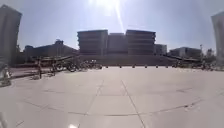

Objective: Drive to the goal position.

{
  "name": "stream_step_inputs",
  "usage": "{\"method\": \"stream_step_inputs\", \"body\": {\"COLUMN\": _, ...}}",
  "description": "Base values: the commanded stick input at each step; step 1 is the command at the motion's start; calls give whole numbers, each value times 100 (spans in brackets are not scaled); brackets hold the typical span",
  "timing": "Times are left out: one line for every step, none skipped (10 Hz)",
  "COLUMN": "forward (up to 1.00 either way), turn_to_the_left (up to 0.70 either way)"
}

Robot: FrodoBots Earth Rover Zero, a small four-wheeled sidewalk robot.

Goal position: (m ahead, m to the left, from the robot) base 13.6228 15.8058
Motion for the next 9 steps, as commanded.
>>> {"method": "stream_step_inputs", "body": {"forward": 100, "turn_to_the_left": 0}}
{"method": "stream_step_inputs", "body": {"forward": 100, "turn_to_the_left": 0}}
{"method": "stream_step_inputs", "body": {"forward": 100, "turn_to_the_left": 0}}
{"method": "stream_step_inputs", "body": {"forward": 100, "turn_to_the_left": 0}}
{"method": "stream_step_inputs", "body": {"forward": 100, "turn_to_the_left": 0}}
{"method": "stream_step_inputs", "body": {"forward": 100, "turn_to_the_left": 0}}
{"method": "stream_step_inputs", "body": {"forward": 100, "turn_to_the_left": 0}}
{"method": "stream_step_inputs", "body": {"forward": 100, "turn_to_the_left": 0}}
{"method": "stream_step_inputs", "body": {"forward": 100, "turn_to_the_left": 0}}
